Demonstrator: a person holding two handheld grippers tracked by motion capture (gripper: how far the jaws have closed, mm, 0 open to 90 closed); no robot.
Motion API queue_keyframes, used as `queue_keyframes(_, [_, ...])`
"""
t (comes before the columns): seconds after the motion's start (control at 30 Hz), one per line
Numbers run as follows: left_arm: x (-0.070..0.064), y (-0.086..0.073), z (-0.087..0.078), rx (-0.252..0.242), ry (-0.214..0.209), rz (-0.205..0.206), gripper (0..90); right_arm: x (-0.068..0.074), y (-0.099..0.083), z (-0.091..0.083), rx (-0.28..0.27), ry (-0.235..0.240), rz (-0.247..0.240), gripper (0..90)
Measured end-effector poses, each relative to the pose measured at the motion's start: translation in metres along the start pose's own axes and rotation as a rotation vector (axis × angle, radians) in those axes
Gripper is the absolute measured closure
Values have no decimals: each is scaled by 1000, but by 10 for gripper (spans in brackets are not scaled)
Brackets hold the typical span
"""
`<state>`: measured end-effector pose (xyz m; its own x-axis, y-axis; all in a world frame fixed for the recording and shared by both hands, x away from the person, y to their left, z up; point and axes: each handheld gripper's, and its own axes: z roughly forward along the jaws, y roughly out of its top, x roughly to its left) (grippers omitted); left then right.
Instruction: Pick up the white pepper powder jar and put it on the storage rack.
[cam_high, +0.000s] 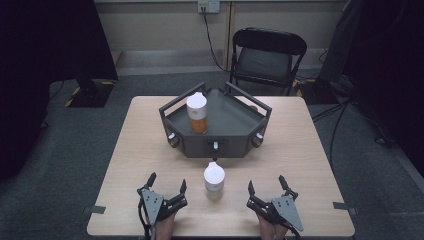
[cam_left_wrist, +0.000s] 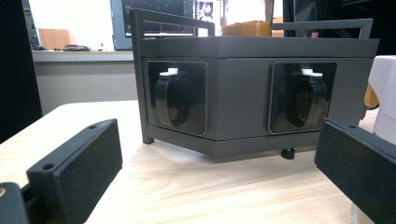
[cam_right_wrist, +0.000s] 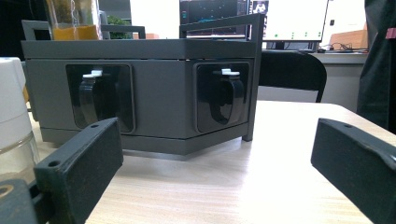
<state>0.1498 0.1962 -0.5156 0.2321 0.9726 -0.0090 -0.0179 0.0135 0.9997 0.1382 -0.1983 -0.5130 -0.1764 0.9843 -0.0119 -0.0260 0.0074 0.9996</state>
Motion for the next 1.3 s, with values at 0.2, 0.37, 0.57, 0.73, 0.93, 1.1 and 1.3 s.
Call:
queue_keyframes(0.2, [0, 0, 0, 1, 0, 0, 1, 0, 0, 0, 1, 0, 1, 9])
queue_keyframes(0.37, [0, 0, 0, 1, 0, 0, 1, 0, 0, 0, 0, 1, 1, 5])
queue_keyframes(0.57, [0, 0, 0, 0, 0, 0, 1, 0, 2, 1, 7, 0, -2, 0])
queue_keyframes(0.73, [0, 0, 0, 1, 1, 0, 1, 1, 6, 0, 1, 8, 0, 0])
queue_keyframes(0.93, [1, 0, 0, 1, -2, 0, 2, 4, 13, -2, -18, 27, -9, 0])
queue_keyframes(1.1, [1, 0, 0, 1, -1, 0, 1, 8, 18, -4, -33, 38, -6, 0])
queue_keyframes(1.3, [1, 0, 0, 1, -2, 0, 1, 10, 23, -8, -55, 49, 4, 0])
